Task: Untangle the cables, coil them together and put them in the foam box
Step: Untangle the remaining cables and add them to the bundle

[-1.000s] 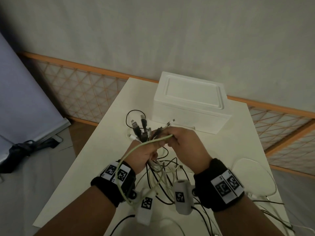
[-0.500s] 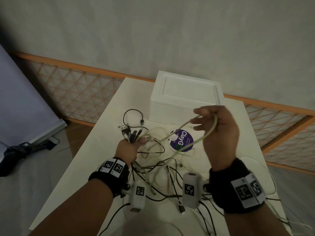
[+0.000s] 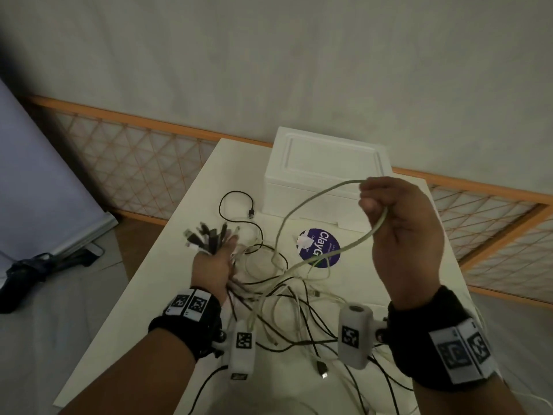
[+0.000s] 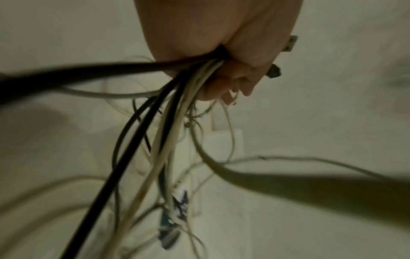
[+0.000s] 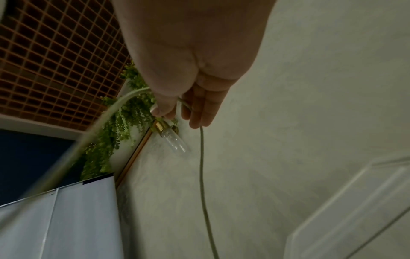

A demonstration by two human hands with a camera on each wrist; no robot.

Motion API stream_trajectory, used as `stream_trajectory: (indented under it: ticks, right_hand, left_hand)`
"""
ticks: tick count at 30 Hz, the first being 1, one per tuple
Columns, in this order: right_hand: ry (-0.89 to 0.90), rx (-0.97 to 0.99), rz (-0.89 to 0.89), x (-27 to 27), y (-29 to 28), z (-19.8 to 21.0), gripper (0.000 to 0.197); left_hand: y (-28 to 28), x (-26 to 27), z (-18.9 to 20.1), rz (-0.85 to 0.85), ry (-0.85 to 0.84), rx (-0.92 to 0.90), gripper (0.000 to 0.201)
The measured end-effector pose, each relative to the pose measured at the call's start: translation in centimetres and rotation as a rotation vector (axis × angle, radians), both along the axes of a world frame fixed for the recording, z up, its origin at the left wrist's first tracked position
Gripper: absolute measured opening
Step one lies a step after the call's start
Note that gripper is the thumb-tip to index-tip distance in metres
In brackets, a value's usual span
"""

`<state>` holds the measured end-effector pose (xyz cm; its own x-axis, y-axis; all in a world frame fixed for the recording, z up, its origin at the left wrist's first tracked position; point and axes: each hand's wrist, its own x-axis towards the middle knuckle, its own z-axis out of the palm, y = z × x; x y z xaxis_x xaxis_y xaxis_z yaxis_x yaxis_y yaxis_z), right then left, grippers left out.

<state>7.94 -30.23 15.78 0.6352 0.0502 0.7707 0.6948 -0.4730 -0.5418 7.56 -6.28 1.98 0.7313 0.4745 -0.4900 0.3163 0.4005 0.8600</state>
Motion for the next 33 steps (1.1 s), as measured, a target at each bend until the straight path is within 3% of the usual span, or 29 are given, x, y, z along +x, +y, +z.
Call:
stream_trajectory:
  ticks: [4, 6, 10, 13, 16, 20, 25, 28, 30, 32, 33]
  right_hand:
    - [0.082, 0.012, 0.077, -0.6, 1.9, -0.7, 0.011]
    - [0.148, 0.050, 0.124, -0.7, 2.3, -1.0, 0.016]
    - [0.138, 0.012, 0.076, -0.6, 1.5, -1.1, 0.037]
    - [0.099, 0.038, 0.066, -0.3, 0.7, -0.8, 0.031]
    - [0.081, 0.073, 0.082, 0.1, 0.5, -0.7, 0.032]
    - [0.104, 0.102, 0.145, -0.2, 1.2, -0.5, 0.033]
    - [0.139, 0.150, 0.232, -0.9, 2.5, 0.2, 0.042]
    - [0.309, 0.257, 0.196, -0.4, 3.1, -0.8, 0.059]
    - [0.590, 0.279, 0.100, 0.3, 3.7, -3.0, 0.073]
    - [0.863, 0.166, 0.155, 0.7, 4.4, -5.8, 0.059]
    - [0.861, -0.030, 0.221, 0.7, 4.8, -7.1, 0.045]
  left_hand:
    - [-3.4, 0.2, 3.6, -0.101, -0.294, -0.200, 0.012]
    - [-4.1, 0.4, 4.3, -0.117, -0.346, -0.258, 0.006]
    - [-3.1, 0.2, 2.8, -0.163, -0.213, -0.306, 0.006]
    - [-2.6, -0.3, 1.9, -0.169, -0.108, -0.432, 0.008]
    - [-2.6, -0.6, 2.1, -0.145, -0.150, -0.523, 0.010]
    - [-2.7, -0.6, 2.6, -0.273, -0.227, -0.389, 0.025]
    - [-4.2, -0.3, 3.5, -0.425, -0.268, -0.180, 0.067]
    - [-4.6, -0.3, 4.1, -0.386, -0.287, -0.139, 0.081]
    - [-4.9, -0.3, 4.9, -0.376, -0.319, -0.121, 0.073]
    - [-5.3, -0.4, 5.6, -0.376, -0.378, -0.185, 0.068]
    - [-5.4, -0.4, 5.7, -0.399, -0.408, -0.194, 0.069]
